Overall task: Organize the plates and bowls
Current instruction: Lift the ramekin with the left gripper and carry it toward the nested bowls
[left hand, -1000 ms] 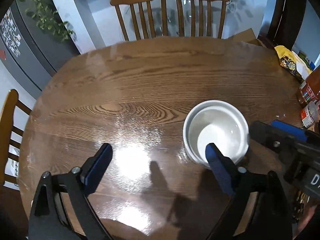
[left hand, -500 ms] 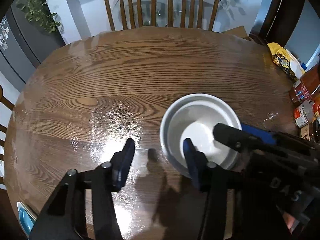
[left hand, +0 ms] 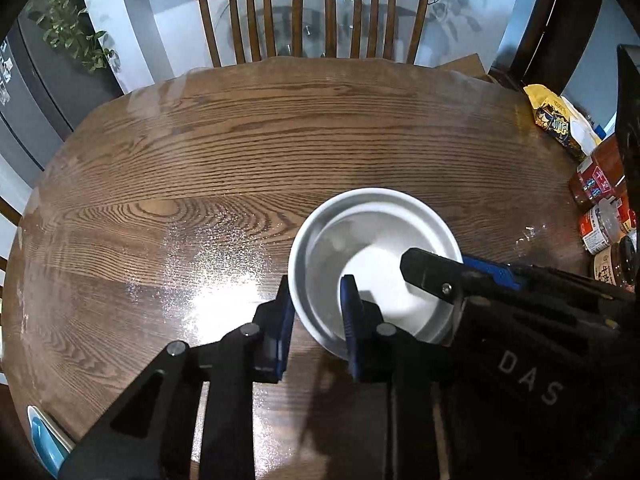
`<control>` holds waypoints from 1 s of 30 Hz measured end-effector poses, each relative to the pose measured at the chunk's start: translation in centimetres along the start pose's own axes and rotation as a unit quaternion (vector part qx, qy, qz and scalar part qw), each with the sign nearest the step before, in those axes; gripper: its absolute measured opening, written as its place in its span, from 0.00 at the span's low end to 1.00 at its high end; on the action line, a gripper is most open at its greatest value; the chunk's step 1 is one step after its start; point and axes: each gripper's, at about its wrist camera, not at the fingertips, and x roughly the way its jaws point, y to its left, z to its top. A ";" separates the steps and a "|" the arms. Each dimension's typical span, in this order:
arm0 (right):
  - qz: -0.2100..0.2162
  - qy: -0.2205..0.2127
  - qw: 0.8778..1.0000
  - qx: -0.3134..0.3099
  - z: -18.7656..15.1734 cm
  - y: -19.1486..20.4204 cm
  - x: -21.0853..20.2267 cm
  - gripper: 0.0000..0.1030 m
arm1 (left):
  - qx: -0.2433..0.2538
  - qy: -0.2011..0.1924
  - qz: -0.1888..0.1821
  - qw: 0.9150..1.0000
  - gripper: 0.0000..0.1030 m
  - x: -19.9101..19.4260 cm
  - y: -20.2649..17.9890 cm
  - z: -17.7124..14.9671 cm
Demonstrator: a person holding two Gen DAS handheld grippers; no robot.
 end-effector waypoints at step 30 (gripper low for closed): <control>0.024 -0.071 0.997 0.012 -7.3 1.9 -8.8 0.18 | 0.075 -0.114 0.022 0.990 0.15 -10.5 -2.5 -6.4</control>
